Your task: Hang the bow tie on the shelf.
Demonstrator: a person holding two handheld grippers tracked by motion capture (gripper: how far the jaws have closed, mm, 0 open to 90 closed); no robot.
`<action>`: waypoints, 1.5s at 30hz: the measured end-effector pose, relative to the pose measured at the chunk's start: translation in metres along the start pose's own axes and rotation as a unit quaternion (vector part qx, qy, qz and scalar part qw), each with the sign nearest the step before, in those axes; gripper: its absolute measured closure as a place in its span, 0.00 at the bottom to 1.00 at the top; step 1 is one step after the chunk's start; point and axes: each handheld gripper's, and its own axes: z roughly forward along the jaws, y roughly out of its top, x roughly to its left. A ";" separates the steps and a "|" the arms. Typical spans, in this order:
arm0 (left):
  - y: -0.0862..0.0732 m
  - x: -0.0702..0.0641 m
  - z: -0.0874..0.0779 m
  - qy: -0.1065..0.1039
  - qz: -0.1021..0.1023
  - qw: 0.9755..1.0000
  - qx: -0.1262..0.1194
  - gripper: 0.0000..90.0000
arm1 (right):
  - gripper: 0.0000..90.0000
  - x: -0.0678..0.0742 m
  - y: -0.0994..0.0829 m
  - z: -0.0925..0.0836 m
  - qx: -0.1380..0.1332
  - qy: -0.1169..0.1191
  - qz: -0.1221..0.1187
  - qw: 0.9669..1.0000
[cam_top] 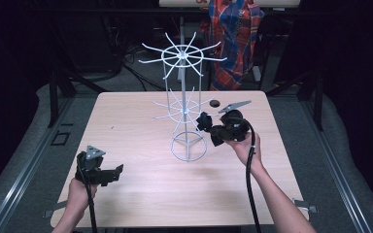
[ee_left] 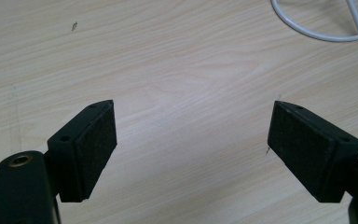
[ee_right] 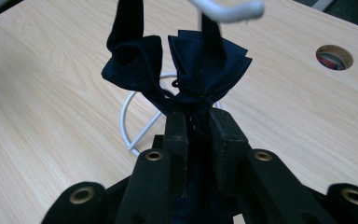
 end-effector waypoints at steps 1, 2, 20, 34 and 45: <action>0.000 0.000 0.000 0.000 -0.001 1.000 0.000 0.18 | 0.86 0.000 -0.001 0.001 0.000 0.000 0.000 1.000; 0.000 0.000 0.000 0.000 -0.001 1.000 -0.001 0.18 | 0.86 0.000 -0.002 0.002 0.005 0.001 0.001 1.000; 0.000 0.000 0.001 -0.002 0.000 1.000 0.001 0.18 | 0.83 -0.002 -0.006 0.011 0.006 0.004 -0.001 1.000; 0.000 0.000 0.000 -0.001 0.000 1.000 0.001 0.18 | 0.63 -0.001 -0.005 0.008 0.019 0.007 -0.003 1.000; 0.000 0.000 -0.001 -0.001 0.001 1.000 0.000 0.18 | 0.48 -0.001 -0.007 -0.001 0.028 0.018 -0.006 0.999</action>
